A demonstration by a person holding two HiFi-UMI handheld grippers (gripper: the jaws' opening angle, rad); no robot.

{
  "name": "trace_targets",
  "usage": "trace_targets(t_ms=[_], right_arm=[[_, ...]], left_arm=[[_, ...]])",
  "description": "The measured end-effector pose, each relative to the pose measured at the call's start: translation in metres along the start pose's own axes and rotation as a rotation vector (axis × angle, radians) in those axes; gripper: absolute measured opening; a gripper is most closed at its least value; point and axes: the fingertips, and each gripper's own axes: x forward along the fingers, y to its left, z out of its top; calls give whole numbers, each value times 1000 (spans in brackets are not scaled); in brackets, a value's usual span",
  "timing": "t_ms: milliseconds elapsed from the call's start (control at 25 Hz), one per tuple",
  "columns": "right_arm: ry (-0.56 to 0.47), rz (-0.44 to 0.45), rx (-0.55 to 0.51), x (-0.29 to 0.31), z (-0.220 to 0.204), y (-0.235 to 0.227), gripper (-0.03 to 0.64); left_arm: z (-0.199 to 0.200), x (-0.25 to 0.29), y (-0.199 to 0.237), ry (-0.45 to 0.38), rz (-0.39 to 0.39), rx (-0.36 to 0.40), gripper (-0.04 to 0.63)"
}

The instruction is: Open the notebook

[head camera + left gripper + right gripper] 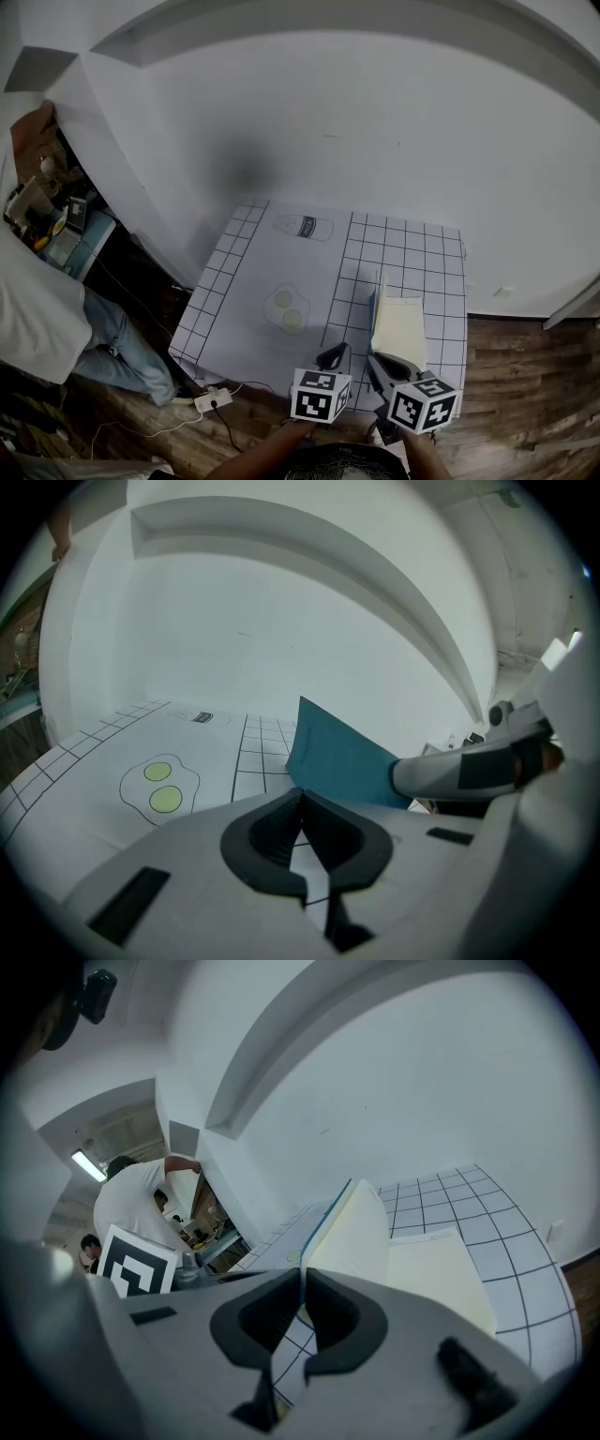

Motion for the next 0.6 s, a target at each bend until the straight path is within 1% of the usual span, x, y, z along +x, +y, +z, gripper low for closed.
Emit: trace_targets(t_ms=[240,600], right_arm=[[18,11,-17,17,-6,15,31],[63,2,-43,45,-24,31,31]], left_arm=[[-2,-6,18,4,6,-3,11],[-8,-15,51,10,22,-14,11]])
